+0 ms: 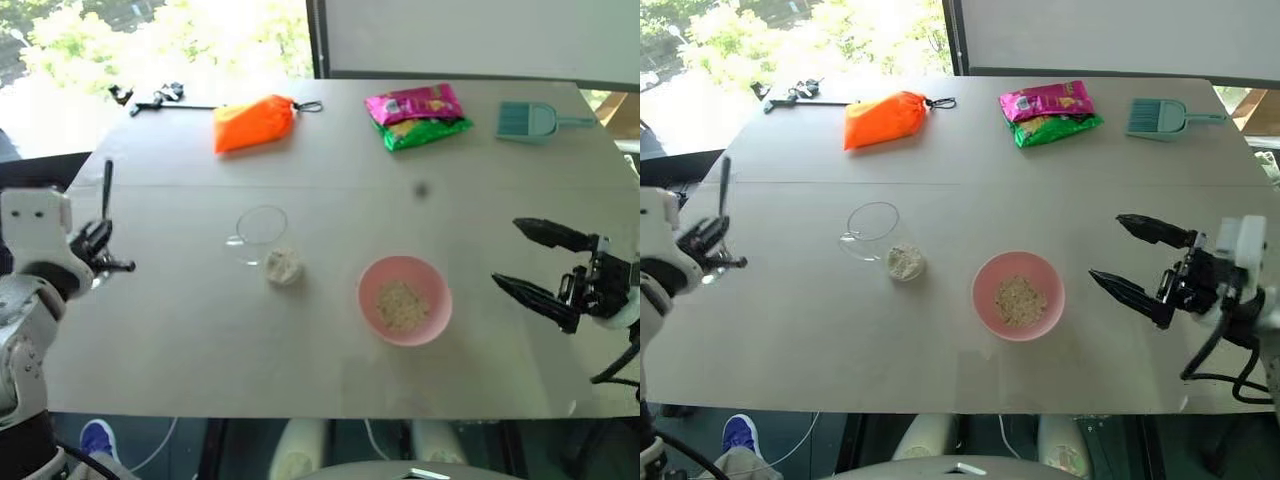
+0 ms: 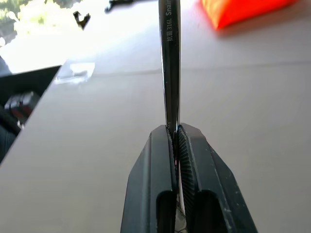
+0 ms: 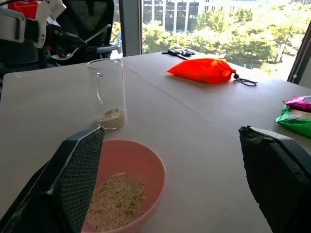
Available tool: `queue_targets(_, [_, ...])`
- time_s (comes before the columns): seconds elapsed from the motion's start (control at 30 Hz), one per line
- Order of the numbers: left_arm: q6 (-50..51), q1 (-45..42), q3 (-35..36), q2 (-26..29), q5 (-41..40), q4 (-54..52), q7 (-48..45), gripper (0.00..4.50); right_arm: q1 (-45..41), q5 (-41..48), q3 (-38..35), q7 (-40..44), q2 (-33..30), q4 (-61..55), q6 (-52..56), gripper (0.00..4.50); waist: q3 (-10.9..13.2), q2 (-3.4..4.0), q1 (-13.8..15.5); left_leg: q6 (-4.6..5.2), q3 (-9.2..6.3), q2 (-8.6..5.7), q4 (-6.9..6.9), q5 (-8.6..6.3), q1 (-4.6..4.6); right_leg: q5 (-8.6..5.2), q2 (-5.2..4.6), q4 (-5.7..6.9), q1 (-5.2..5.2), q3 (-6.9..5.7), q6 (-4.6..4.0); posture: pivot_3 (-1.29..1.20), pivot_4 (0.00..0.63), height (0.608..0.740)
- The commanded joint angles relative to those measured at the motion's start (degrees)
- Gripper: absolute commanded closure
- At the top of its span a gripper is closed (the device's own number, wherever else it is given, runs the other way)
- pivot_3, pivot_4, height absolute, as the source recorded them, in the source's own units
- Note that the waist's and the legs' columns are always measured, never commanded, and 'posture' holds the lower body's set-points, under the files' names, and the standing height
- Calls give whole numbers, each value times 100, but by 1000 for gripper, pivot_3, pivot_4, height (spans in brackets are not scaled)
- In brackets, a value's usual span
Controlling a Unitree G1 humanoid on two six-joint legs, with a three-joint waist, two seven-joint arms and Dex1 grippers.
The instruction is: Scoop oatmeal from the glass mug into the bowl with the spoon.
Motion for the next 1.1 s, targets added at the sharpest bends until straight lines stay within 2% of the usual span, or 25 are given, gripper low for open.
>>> queue_targets(0.03, [-199, -673, -141, 351, -394, -393, -360, 4465, -279, 378, -61, -657, -5, -257, 394, 0, 1, -1, 5, 0, -1, -2, 0, 0, -2, 0, -1, -1, 0, -2, 0, 0, 150, 740])
queue_targets(0.2, [-254, -1987, -1308, 634, -495, -293, -739, 4465, -1029, 438, 241, -1967, -3, -584, 1044, 0, 4, 3, -48, 0, -1, -7, 6, 0, -31, 1, 1, 2, -25, -6, 1, 0, 150, 740])
queue_targets(0.3, [-784, -2649, -2388, 542, -104, -165, -1187, 4465, -2310, 610, 819, -3345, -1, -381, 2162, 0, 5, 4, -164, 0, 4, -7, 12, 1, -46, 1, 1, 8, -41, -1, 2, 0, 150, 740])
queue_targets(0.4, [-1346, -3148, -3184, 204, 248, 176, -1506, 4465, -3388, 1347, 1074, -4161, 534, 117, 2686, 0, 9, 3, -222, -1, 6, -7, 12, 4, -58, 1, 3, 11, -53, 0, 2, 0, 150, 740])
queue_targets(0.57, [-2320, -3718, -3993, -390, 860, 854, -1904, 4465, -4251, 2539, 1196, -5317, 1386, 541, 3056, 0, 9, 3, -225, -2, -1, -5, 8, 5, -85, 1, 6, 7, -67, -14, 2, 0, 150, 740])
queue_targets(0.73, [-2922, -4061, -4314, -926, 1184, 1293, -2123, 4465, -4595, 3084, 1276, -5961, 1798, 760, 3020, 0, 9, 3, -272, -2, -31, -14, 40, 5, -164, 1, 2, 23, -105, -58, 2, 0, 150, 740])
queue_targets(0.9, [-3153, -4207, -4334, -1284, 1174, 1377, -2277, 4465, -4862, 3003, 1399, -6199, 2189, 935, 2797, 0, 9, 4, -328, -2, -44, -21, 44, 6, -165, 1, 0, 38, -104, -68, 2, 0, 150, 740])
queue_targets(1.1, [-3174, -4107, -4355, -1459, 1228, 1239, -2355, 4465, -5054, 2697, 1441, -6129, 2433, 1094, 2628, 0, 9, 7, -352, -1, -48, -22, 81, 6, -155, 1, 3, 94, -112, -60, 2, 0, 150, 740])
